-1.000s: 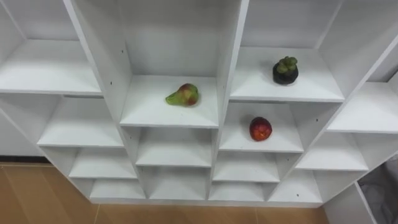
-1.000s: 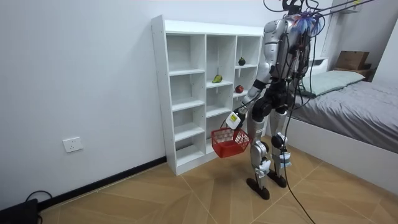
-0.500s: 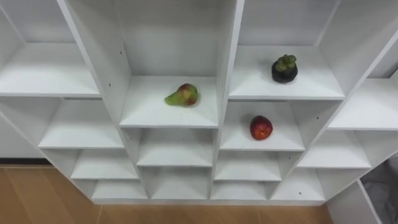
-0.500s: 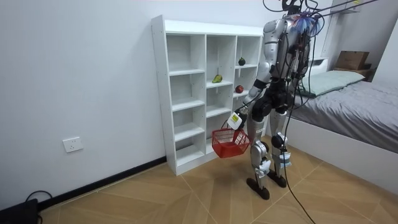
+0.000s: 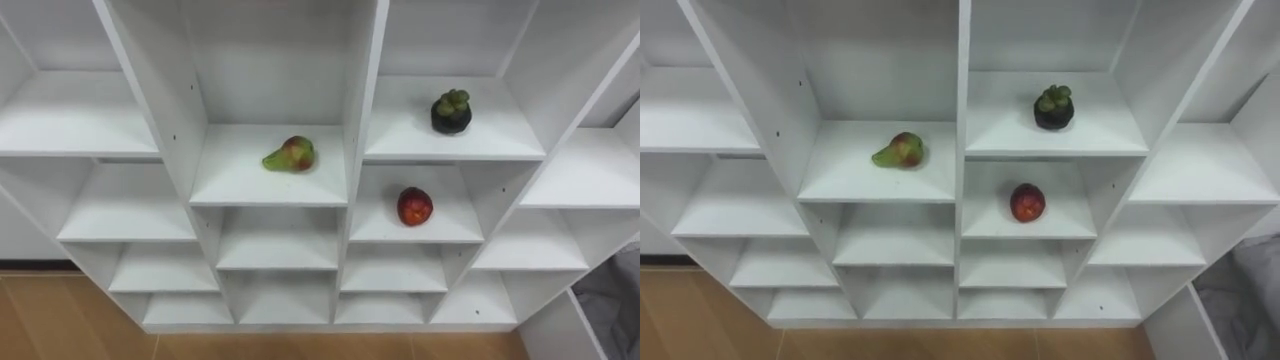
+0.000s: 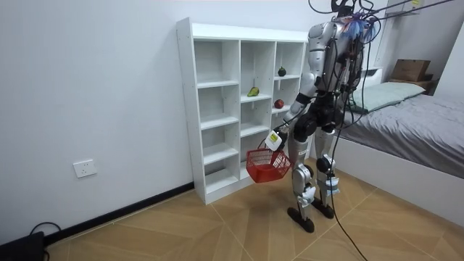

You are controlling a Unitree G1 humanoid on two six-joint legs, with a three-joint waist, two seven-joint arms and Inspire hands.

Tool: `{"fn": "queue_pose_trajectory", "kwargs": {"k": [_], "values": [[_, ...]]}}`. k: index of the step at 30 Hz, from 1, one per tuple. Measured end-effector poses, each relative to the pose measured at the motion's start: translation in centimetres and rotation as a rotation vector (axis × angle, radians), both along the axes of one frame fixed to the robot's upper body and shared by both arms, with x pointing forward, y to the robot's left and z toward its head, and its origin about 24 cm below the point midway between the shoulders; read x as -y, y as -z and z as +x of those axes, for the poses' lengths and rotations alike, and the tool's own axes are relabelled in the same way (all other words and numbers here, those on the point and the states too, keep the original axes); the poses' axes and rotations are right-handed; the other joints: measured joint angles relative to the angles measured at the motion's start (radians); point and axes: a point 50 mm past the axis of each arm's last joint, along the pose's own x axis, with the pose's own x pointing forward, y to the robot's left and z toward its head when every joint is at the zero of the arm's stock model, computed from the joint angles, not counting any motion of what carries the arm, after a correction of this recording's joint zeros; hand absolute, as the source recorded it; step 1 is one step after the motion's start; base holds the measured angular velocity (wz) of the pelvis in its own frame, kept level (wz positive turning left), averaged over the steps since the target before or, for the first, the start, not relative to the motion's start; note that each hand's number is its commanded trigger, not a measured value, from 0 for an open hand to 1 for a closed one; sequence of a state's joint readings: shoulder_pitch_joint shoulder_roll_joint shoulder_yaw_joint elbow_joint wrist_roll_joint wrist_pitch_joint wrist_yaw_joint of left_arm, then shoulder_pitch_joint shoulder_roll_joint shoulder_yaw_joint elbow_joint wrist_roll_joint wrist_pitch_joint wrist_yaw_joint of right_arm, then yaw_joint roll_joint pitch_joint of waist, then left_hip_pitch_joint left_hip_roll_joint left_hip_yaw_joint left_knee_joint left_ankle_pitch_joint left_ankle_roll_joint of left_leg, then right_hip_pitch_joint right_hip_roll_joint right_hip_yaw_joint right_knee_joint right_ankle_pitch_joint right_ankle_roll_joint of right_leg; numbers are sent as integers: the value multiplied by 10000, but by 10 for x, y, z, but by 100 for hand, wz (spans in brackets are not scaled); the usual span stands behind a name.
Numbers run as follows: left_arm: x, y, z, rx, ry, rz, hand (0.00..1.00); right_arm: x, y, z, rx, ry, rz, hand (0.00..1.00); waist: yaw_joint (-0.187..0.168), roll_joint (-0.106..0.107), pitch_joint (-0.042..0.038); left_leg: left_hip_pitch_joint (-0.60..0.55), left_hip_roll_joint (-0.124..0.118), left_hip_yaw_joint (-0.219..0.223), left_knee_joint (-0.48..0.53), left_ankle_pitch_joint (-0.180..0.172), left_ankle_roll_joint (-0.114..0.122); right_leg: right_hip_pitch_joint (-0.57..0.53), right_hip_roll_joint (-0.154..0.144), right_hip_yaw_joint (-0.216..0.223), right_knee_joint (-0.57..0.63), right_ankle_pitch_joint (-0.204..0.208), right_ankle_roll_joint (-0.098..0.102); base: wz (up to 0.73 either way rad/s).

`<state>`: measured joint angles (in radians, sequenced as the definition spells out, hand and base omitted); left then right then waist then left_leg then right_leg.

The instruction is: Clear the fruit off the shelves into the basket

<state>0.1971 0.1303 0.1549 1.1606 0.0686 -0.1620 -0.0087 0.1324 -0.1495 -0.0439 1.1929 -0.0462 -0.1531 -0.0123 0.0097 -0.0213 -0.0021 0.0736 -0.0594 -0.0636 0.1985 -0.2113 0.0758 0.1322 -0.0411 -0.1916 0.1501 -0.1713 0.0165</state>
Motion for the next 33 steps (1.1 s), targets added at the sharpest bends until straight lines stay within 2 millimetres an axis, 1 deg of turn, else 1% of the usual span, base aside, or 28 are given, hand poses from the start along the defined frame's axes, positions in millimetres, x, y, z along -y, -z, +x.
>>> {"fn": "queue_pose_trajectory", "kwargs": {"k": [2, 3, 5, 6, 7, 8, 11, 13, 15, 18, 20, 23, 25, 28, 30, 33], "values": [[0, 0, -3, -71, -25, 2, 100, 0, -2, 5, 332, -76, -57, 0, 10, 24, 8, -2, 8, 44, 0, 0, 0, -25, 2, 33, 1, 0, 0, -5], [0, 0, -5, -108, -36, -6, 100, 0, -4, 8, 537, -79, -129, 0, 2, 8, 28, -1, 4, 50, 1, -1, 0, -25, -1, 39, -1, 0, 0, -4], [1, 0, -4, -75, -79, -45, 100, 0, -8, 13, 983, -143, -281, 0, 11, 65, 36, -3, -2, 57, 4, -3, 5, -35, -2, 81, -7, -2, 3, -2], [1, 0, -5, -30, -192, -101, 100, -1, -13, 19, 1453, -282, -377, 0, 14, 86, 51, -3, -1, 79, -4, -3, 6, -55, 4, 176, -6, -4, 6, -6], [2, 0, -5, -20, -176, -113, 100, -1, -16, 22, 1735, -343, -408, 0, 10, 103, 55, -3, -1, 85, -4, -3, 6, -62, 8, 200, -7, -4, 6, -8], [2, 0, -5, 43, -233, -146, 100, -3, -22, 29, 2288, -483, -474, 0, -14, 130, 55, 1, 0, 100, -10, -4, 7, -69, 14, 238, -9, -6, 9, -5], [2, -2, 2, 427, -195, -112, 100, -4, -37, 42, 3538, -627, -667, 0, -27, 160, 57, 9, 4, 109, -19, -3, 7, -60, 22, 241, -19, -8, 11, -1], [2, -3, 6, 626, -127, -105, 100, -6, -44, 51, 4064, -710, -748, 0, -18, 154, 50, 10, -2, 151, -30, -3, 7, -67, 26, 254, -24, -9, 11, -4], [3, -4, 9, 773, -12, -143, 100, -8, -57, 61, 4883, -1025, -881, 0, -39, 177, 46, 31, -14, 256, -91, -4, 7, -105, 36, 283, -29, -9, 11, -10], [3, -4, 9, 850, 34, -187, 100, -12, -72, 67, 5786, -1521, -1124, 0, -54, 199, 33, 33, -2, 286, -114, -4, 7, -103, 39, 294, -57, -8, 11, 0], [4, -4, 8, 835, 84, -312, 100, -15, -80, 72, 6203, -1778, -1238, 0, -59, 253, -4, 7, 54, 337, -136, -4, 7, -155, 50, 365, -57, -7, 10, -7], [5, -4, 10, 923, 167, -427, 100, -19, -92, 81, 6796, -2245, -1502, 0, -45, 245, -20, -78, 82, 442, -151, -4, 7, -321, 74, 475, 4, -3, 3, -10], [5, -5, 13, 1021, 241, -534, 100, -22, -101, 87, 7214, -2535, -1630, 0, -33, 258, -11, -101, 97, 483, -148, -4, 7, -367, 85, 528, 7, 8, -10, -9], [6, -5, 15, 1082, 286, -633, 100, -26, -111, 94, 7762, -2821, -1726, 0, -8, 253, -23, -91, 108, 502, -214, -4, 6, -388, 93, 539, 15, 8, -10, -2], [6, -5, 15, 1065, 296, -653, 100, -31, -127, 102, 8539, -3148, -1757, 0, -1, 265, -22, -106, 124, 558, -266, -3, 5, -460, 100, 565, 34, 11, -15, -8], [6, -5, 16, 1097, 315, -663, 100, -36, -143, 110, 9374, -3277, -1843, 0, 8, 222, -13, -98, 128, 575, -304, -3, 5, -473, 106, 589, 30, 12, -15, -1]]}}
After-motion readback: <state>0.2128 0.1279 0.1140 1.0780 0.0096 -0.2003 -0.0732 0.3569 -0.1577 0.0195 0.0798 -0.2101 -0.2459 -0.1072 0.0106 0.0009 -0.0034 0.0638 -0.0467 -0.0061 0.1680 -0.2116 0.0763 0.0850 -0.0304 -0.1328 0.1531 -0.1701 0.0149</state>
